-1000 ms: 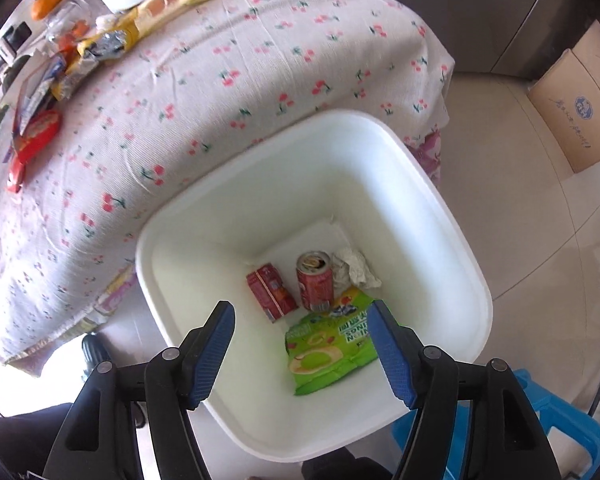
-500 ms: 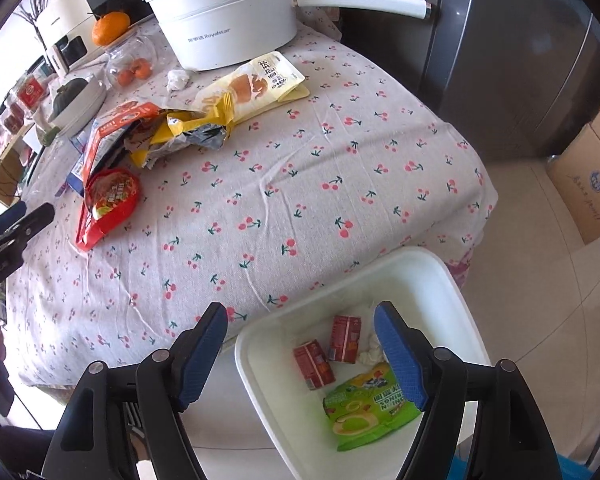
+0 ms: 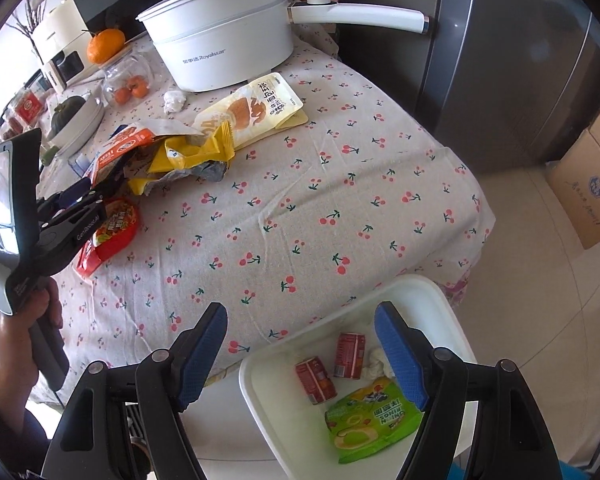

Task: Collect trash
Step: 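Grasp the torn milk carton with the left tool while the right tool grasps the red lid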

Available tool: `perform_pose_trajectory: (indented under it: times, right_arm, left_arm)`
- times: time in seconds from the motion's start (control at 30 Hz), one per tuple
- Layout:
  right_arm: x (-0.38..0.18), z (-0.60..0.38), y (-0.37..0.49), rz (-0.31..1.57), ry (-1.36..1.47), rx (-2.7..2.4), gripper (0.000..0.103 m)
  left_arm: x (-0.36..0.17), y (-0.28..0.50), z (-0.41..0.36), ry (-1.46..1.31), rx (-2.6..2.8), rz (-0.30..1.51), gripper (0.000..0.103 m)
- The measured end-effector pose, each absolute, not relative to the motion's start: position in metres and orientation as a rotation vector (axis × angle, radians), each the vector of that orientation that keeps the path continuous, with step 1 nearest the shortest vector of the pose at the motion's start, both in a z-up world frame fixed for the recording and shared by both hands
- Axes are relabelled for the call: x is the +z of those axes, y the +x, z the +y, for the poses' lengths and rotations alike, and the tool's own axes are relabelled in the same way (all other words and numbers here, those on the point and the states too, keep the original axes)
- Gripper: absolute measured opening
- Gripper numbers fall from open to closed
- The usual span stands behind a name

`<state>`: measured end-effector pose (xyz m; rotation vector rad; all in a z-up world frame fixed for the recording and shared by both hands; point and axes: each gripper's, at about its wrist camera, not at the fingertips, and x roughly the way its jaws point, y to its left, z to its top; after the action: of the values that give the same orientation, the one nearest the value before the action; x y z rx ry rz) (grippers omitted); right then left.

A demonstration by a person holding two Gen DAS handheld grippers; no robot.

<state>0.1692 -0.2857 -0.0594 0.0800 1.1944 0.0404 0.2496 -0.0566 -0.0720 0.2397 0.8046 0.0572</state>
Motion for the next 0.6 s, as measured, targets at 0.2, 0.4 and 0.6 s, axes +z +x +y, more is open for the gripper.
perform_pose_trajectory:
  times: [0.2, 0.4, 0.6]
  right_arm:
    - [-0.061, -0.280, 0.170, 1.194, 0.079, 0.033, 0.078]
    - [-0.061, -0.262, 0.174, 1.189, 0.101, 0.059, 0.078]
    - [-0.062, -0.232, 0.181, 1.181, 0.162, 0.112, 0.078]
  left_arm:
    - [-0.034, 0.229, -0.029, 0.173, 0.064, 0.712, 0.003]
    - [-0.008, 0.202, 0.016, -0.034, 0.025, 0.739, 0.002]
    - [-0.007, 0.171, 0.052, -0.157, -0.013, 0.810, 0.002]
